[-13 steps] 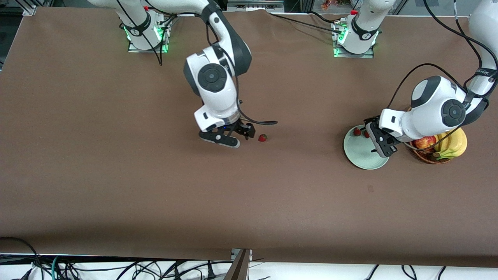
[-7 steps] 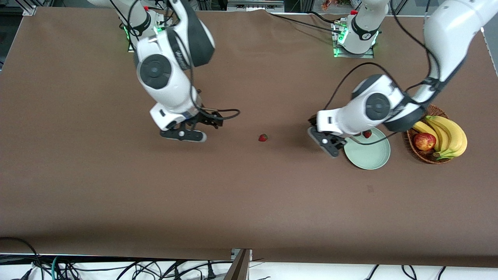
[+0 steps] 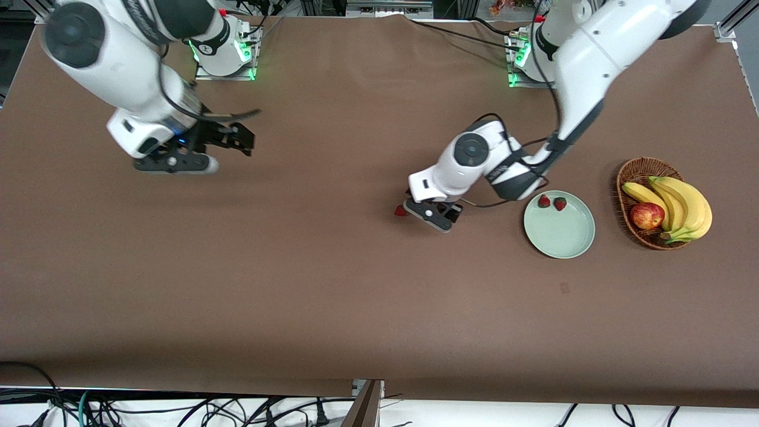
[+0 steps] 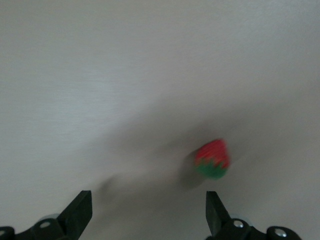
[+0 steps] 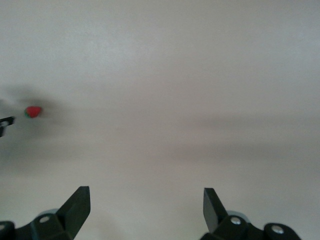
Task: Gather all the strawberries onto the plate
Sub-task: 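Reach the left gripper to the last strawberry while the right gripper retracts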
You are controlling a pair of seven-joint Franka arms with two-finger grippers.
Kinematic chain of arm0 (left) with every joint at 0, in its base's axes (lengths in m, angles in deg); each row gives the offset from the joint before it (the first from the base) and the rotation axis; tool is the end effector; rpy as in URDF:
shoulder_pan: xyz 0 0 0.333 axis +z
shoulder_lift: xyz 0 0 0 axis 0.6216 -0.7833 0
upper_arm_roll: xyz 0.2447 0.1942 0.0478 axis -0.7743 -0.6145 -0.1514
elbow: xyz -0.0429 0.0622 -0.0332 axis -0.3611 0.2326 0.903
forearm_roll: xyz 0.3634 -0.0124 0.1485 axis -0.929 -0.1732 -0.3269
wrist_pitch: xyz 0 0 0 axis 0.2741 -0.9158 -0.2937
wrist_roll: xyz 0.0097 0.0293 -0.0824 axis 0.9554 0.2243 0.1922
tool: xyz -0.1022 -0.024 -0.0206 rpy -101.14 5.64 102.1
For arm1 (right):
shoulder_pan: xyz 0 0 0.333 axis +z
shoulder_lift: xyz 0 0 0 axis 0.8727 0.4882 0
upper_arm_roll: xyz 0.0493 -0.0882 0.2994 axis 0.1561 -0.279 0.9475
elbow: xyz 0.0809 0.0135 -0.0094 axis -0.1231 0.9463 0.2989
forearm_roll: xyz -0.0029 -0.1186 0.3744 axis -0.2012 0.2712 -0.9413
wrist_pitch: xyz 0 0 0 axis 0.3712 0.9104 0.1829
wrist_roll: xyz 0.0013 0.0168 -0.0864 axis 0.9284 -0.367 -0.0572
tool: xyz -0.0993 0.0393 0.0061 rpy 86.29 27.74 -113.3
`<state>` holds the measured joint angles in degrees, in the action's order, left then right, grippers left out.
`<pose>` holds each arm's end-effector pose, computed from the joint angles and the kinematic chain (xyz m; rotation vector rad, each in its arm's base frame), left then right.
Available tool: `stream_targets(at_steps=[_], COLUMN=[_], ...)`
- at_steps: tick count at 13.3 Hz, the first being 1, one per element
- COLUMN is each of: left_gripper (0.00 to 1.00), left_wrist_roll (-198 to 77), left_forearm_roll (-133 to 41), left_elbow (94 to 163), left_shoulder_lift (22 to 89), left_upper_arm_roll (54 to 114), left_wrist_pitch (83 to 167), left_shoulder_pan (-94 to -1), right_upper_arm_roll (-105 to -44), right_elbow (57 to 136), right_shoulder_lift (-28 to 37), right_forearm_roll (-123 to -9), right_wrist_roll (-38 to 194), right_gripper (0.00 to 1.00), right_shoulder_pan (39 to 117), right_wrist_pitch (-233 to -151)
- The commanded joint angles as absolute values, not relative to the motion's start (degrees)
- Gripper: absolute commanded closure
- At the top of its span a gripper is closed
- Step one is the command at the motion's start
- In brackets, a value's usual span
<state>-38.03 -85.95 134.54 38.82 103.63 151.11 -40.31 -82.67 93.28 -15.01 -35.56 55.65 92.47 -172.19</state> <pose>0.5170 -0.3912 0.1995 2.9338 -0.6899 0.0785 0.5417 0.1933 0.5492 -3.0727 -0.0091 0.1400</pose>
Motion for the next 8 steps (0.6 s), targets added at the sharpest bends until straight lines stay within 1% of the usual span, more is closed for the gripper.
stream_targets(at_steps=[1,2,4,6,8], left_gripper=[0.0,0.0,0.0,0.0,0.0], left_wrist_roll=[-29.4,-28.5,-28.4,-28.4,-28.4], left_forearm_roll=[-87.3,-87.3,-87.5,-87.7,-87.6], left_elbow=[132.3,132.2,131.6,130.8,128.9], left_shoulder_lift=[39.2,39.2,38.9,37.7,36.7], left_upper_arm_roll=[101.8,101.8,101.6,101.4,100.9], left_wrist_pitch=[150.7,150.7,150.8,150.9,150.9], left_shoulder_pan=[-44.1,-44.6,-45.4,-46.1,-46.8], right_upper_arm_roll=[-74.2,-71.7,-68.6,-68.7,-68.5], right_elbow=[94.9,94.6,94.0,91.1,90.9], right_shoulder_lift=[-18.2,-18.5,-18.6,-18.6,-18.7], right_forearm_roll=[-34.8,-34.8,-34.8,-33.4,-32.2], right_wrist_roll=[63.6,65.2,68.1,70.4,69.9], right_gripper=[0.0,0.0,0.0,0.0,0.0], right_shoulder_pan=[79.1,75.1,70.6,70.0,70.1], right_wrist_pitch=[-170.1,-169.0,-168.8,-168.7,-168.8])
